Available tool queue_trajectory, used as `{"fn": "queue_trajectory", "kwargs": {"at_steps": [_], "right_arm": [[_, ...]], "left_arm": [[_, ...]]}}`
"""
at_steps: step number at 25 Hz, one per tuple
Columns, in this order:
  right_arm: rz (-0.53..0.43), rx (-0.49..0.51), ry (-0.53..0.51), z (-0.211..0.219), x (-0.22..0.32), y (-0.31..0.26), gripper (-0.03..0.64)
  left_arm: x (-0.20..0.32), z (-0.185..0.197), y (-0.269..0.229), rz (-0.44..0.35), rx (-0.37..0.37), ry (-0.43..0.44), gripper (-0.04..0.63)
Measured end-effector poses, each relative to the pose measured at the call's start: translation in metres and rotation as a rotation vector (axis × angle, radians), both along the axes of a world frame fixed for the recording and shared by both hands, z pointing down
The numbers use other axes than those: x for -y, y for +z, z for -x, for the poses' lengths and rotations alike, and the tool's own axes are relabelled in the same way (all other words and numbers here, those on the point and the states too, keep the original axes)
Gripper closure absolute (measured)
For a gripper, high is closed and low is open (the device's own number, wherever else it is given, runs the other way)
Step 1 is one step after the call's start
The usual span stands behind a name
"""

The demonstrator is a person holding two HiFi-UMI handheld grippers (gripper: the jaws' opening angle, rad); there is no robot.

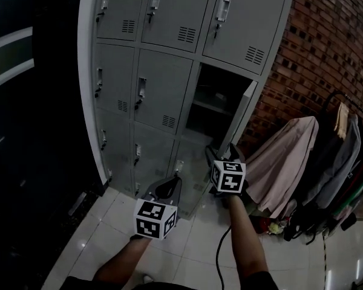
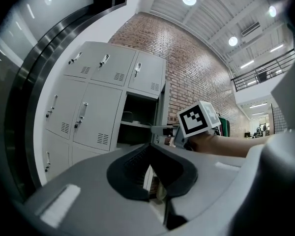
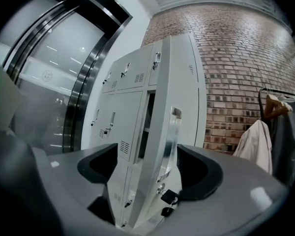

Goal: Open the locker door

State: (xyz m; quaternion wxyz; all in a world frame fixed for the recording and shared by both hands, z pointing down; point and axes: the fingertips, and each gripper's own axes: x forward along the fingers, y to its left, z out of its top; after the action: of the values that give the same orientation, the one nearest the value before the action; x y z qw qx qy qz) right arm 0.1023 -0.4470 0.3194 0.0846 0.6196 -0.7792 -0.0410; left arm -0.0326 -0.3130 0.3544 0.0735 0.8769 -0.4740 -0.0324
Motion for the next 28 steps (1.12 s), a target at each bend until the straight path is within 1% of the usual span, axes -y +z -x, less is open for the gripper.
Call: {"fn": "queue_trajectory", "kwargs": {"at_steps": [4, 8, 12, 16, 22, 24, 28], "right_arm": [[-0.01, -0.034, 0.005, -0.005, -0.007, -0.003, 0.267], [-0.05, -0.012, -0.008, -0.008, -0.029, -0.007, 0.268], [-0.063, 0.015, -0.029, -0.012, -0.063, -0.005, 0.272], [-0.073, 0.021, -0.063, -0.016, -0.101, -0.005, 0.276], [-0.092, 0.047, -0.11, -0.023, -0.174, -0.003, 0.346], [-0.1, 0.061, -0.136, -0.024, -0.204, -0.002, 0.398], [-0.114, 0.09, -0.174, -0.025, -0.265, 0.001, 0.465]], "left_arm": [[-0.014, 0.001, -0.001, 0.002, 0.018, -0.029, 0.591], [-0.031, -0.005, -0.002, 0.006, 0.023, -0.054, 0.591], [-0.053, -0.022, -0.002, 0.0, 0.025, -0.061, 0.591], [-0.08, -0.04, -0.001, -0.004, 0.023, -0.072, 0.591], [-0.13, -0.065, 0.0, -0.024, 0.034, -0.091, 0.591], [-0.15, -0.073, 0.001, -0.029, 0.039, -0.097, 0.591], [-0.191, -0.086, 0.001, -0.037, 0.046, -0.109, 0.591]]}}
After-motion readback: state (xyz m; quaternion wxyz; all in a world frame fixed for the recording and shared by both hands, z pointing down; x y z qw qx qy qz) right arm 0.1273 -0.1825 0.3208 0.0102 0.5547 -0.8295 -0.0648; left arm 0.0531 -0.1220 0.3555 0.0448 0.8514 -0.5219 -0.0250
